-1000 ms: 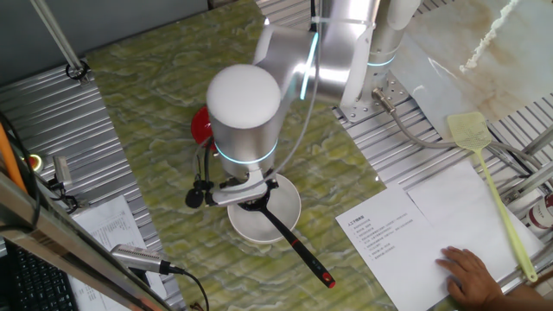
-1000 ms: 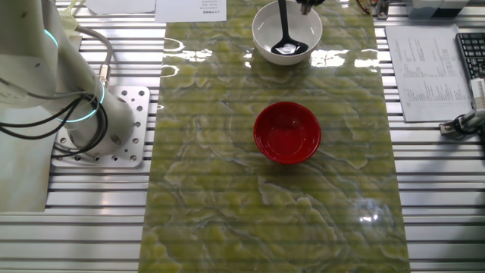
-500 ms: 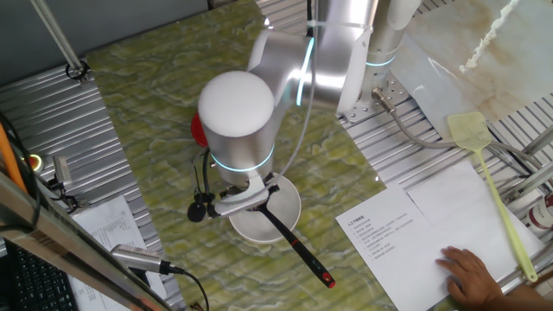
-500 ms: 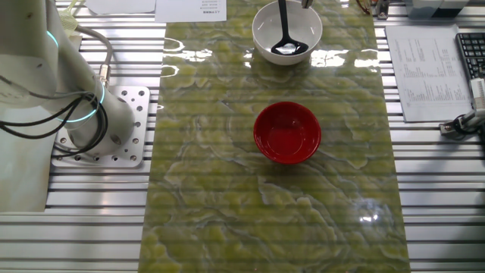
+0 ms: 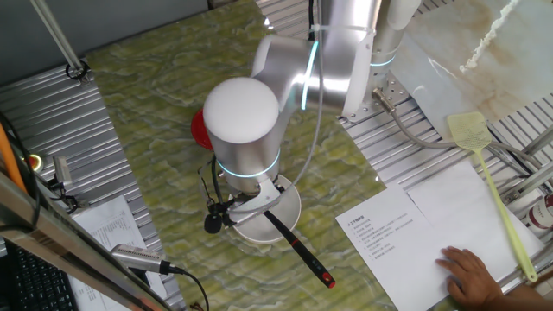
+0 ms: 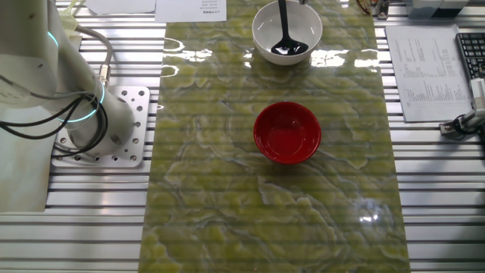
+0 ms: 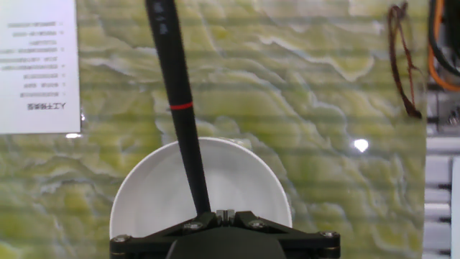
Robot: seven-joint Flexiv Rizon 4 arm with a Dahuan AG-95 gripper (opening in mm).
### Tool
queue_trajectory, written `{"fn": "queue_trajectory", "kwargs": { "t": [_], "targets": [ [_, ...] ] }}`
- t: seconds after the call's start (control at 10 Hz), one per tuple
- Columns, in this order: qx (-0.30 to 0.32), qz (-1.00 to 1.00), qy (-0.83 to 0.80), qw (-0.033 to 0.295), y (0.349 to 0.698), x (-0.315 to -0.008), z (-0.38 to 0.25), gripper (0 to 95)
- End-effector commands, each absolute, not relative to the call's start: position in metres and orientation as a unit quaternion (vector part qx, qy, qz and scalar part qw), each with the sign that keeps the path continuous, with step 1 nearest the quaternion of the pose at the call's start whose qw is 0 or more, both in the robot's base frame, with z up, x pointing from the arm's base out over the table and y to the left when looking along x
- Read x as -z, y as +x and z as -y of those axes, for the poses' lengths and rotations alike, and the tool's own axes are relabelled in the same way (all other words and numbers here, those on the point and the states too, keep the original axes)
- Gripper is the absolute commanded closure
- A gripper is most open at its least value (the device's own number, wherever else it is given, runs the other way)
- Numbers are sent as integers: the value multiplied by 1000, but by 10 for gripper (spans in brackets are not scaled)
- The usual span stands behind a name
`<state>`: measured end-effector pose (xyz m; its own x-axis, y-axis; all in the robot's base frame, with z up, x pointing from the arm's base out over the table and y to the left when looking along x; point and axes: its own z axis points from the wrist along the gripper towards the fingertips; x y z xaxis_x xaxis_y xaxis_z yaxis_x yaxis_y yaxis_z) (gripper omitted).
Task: Scoop water with a large spoon from one bowl to another
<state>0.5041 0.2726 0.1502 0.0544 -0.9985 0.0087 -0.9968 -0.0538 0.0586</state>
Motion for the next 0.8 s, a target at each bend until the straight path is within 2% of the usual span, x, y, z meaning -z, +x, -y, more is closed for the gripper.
{"fn": "queue_trajectory", "kwargs": {
  "t": [0.1,0.3,0.5,0.8],
  "targets": [
    [28,677,736,17,504,-150,-274,950],
    [21,691,722,21,504,-148,-274,950],
    [-5,694,718,40,504,-148,-274,950],
    [-17,675,736,44,504,-148,-274,950]
  ]
}}
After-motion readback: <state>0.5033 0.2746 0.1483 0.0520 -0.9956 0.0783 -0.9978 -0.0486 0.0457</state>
